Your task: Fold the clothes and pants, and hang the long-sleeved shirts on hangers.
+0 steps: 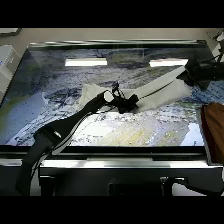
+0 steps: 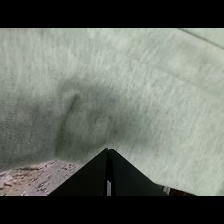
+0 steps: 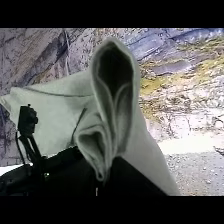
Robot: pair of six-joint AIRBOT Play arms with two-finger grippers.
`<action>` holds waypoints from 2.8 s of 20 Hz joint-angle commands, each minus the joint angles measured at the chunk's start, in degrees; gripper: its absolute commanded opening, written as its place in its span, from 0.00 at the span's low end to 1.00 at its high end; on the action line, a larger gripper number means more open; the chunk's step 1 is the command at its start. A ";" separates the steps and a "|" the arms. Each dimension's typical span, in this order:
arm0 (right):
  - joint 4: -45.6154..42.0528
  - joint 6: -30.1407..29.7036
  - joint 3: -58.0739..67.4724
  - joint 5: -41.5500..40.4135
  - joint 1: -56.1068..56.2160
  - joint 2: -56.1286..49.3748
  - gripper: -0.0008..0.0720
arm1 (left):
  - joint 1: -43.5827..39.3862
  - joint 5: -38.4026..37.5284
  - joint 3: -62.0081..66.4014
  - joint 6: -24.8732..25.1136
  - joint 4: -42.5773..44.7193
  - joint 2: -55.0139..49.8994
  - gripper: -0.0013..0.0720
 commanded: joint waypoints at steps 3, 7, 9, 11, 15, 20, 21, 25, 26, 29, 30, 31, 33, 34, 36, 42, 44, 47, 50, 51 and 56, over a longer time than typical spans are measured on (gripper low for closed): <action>5.27 -0.63 0.07 1.44 0.04 0.39 0.06 | -1.42 0.74 6.58 -3.32 -0.11 -4.85 0.05; 5.27 -0.63 0.07 1.42 0.04 1.33 0.06 | -2.08 -1.99 7.37 -5.31 -0.07 -7.23 0.05; 5.33 -0.63 0.07 1.29 0.04 1.55 0.06 | -2.36 -2.43 7.37 -5.27 -0.04 -7.48 0.05; 5.38 -0.63 0.07 1.11 0.04 1.60 0.06 | -2.10 -2.27 7.39 -5.27 -0.11 -6.93 0.05; 7.39 -0.59 0.07 -1.53 0.90 1.60 0.05 | 2.34 -5.42 7.39 1.18 -0.04 -2.01 0.04; 6.82 3.61 0.04 -11.17 13.05 0.31 0.05 | 14.80 -14.19 7.39 6.47 9.46 10.58 0.05; 6.56 4.50 0.07 -13.62 15.96 -0.26 0.05 | 17.68 -16.46 7.39 6.58 13.64 13.60 0.04; 6.47 8.55 0.07 -24.92 27.76 -5.05 0.05 | 28.59 -23.54 7.37 8.20 20.98 23.58 0.05; 6.49 9.38 0.04 -27.76 30.27 -6.73 0.05 | 31.01 -24.68 7.37 8.96 20.98 25.46 0.05; 6.60 11.69 0.07 -36.24 37.03 -12.72 0.05 | 37.51 -26.88 7.37 9.44 20.98 30.14 0.05; 7.19 11.85 0.07 -38.86 38.73 -14.71 0.05 | 39.10 -27.30 7.37 9.46 20.98 31.17 0.05; 8.41 11.85 0.07 -41.27 40.17 -16.61 0.05 | 40.63 -27.87 7.37 9.60 20.98 32.00 0.05; 11.37 11.80 0.07 -45.27 42.51 -20.26 0.05 | 42.91 -29.22 7.26 9.60 20.96 32.94 0.05; 12.00 11.82 0.07 -46.77 43.43 -21.64 0.05 | 43.74 -29.81 7.13 9.60 20.96 33.14 0.05; 14.38 11.80 0.07 -49.53 44.83 -24.28 0.05 | 44.68 -30.71 7.06 9.62 20.96 33.11 0.05; 16.00 11.72 0.07 -52.89 45.99 -28.11 0.06 | 44.76 -30.73 5.29 10.88 20.96 33.11 0.05; 16.06 11.78 0.07 -54.82 46.03 -28.72 0.06 | 44.65 -30.75 4.61 10.88 20.96 33.11 0.05; 17.75 11.74 0.07 -57.99 46.03 -29.59 0.06 | 44.65 -30.75 4.59 10.88 20.94 33.14 0.05; 19.28 11.56 0.07 -58.45 46.03 -29.70 0.52 | 44.65 -30.82 4.59 10.88 20.92 33.14 0.05; 20.83 11.52 0.07 -57.79 46.03 -29.59 0.66 | 44.65 -30.82 4.59 10.88 20.92 33.14 0.05; 21.75 4.81 0.07 -54.16 42.25 -23.78 0.77 | 44.65 -30.80 4.59 11.13 20.94 33.18 0.05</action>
